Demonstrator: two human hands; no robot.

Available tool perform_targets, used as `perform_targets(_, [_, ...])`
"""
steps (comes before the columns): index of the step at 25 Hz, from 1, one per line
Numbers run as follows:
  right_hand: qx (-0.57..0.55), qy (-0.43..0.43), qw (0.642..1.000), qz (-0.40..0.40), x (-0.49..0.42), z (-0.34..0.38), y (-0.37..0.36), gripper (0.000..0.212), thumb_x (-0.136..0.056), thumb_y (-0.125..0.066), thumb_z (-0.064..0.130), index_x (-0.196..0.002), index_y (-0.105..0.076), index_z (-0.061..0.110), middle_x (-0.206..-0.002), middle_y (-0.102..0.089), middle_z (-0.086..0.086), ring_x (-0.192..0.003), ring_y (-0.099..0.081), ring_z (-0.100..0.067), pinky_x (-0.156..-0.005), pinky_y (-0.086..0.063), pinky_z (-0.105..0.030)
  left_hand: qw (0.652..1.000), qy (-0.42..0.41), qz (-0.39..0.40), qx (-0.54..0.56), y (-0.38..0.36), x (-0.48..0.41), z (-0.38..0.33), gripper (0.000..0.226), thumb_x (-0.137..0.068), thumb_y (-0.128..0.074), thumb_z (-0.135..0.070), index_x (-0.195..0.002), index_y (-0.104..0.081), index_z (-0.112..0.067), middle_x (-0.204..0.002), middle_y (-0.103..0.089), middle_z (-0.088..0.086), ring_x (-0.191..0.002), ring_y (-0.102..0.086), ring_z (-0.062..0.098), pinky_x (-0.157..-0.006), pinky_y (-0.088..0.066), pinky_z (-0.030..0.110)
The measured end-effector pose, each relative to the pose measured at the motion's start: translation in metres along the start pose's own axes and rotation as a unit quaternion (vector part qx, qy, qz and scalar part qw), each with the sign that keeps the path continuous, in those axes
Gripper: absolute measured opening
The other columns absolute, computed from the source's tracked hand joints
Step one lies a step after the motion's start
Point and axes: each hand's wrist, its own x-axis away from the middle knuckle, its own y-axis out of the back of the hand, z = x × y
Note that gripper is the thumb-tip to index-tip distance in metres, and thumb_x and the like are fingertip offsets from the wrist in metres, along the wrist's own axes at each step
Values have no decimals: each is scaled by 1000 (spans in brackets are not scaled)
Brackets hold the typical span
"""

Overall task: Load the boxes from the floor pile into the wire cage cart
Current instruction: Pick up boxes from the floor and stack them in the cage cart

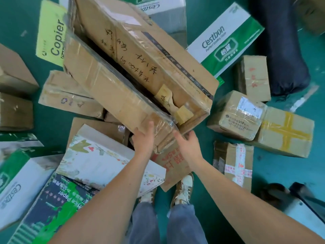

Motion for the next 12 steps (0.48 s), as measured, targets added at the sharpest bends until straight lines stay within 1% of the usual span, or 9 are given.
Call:
perform_targets(1, [-39, -14, 999, -26, -10, 10, -4, 60, -91, -60, 57, -139, -49, 22, -121, -59, 11, -114, -59, -17, -95, -47, -33, 1000, -13, 2, -14, -5, -6, -10, 91, -94, -50, -68, -160, -18, -14, -164, -24, 15, -145, -33, 38, -116, -34, 53])
perform_targets(3, [-99, -41, 991, -83, -29, 19, -8, 49, -97, -60, 45, -137, -54, 19, -118, -63, 5, -115, -61, -23, -97, -48, -35, 999, -34, 13, -27, -11, -17, -20, 93, -93, -52, -66, -161, -16, -13, -165, -22, 16, -147, -31, 38, -117, -33, 50])
perform_targets(5, [-87, -48, 987, -124, -36, 19, -6, 42, -99, -59, 37, -134, -58, 14, -124, -67, -4, -115, -63, -27, -99, -50, -40, 998, -38, 30, -35, -13, -21, -20, 95, -93, -54, -66, -161, -16, -12, -164, -23, 15, -146, -34, 38, -115, -35, 48])
perform_targets(7, [-68, -46, 987, -141, -27, 18, -4, 37, -100, -57, 31, -132, -59, 11, -123, -67, -8, -110, -64, -29, -94, -52, -39, 998, -18, 30, -46, -7, -19, -13, 97, -93, -54, -66, -162, -11, -12, -166, -18, 16, -146, -32, 39, -115, -34, 48])
perform_targets(9, [-41, -30, 986, -156, -14, 17, 0, 37, -100, -57, 28, -133, -58, 10, -118, -67, -7, -107, -64, -29, -93, -53, -40, 999, 15, 14, -44, 4, -11, -6, 104, -91, -56, -67, -162, -5, -12, -166, -14, 19, -147, -29, 41, -115, -33, 49])
perform_targets(11, [-24, -23, 985, -172, 7, 21, 7, 36, -99, -57, 25, -132, -58, 12, -109, -64, -1, -100, -63, -26, -94, -53, -43, 998, 48, -11, -33, 19, 0, -3, 111, -87, -60, -69, -162, -2, -11, -163, -17, 22, -145, -32, 43, -113, -37, 51])
perform_targets(12, [-22, -24, 984, -175, 19, 22, 13, 36, -98, -57, 25, -131, -59, 14, -106, -62, 1, -97, -62, -24, -92, -54, -42, 998, 53, -20, -25, 27, 8, -1, 114, -85, -63, -68, -161, -1, -11, -162, -19, 23, -144, -33, 43, -112, -39, 53])
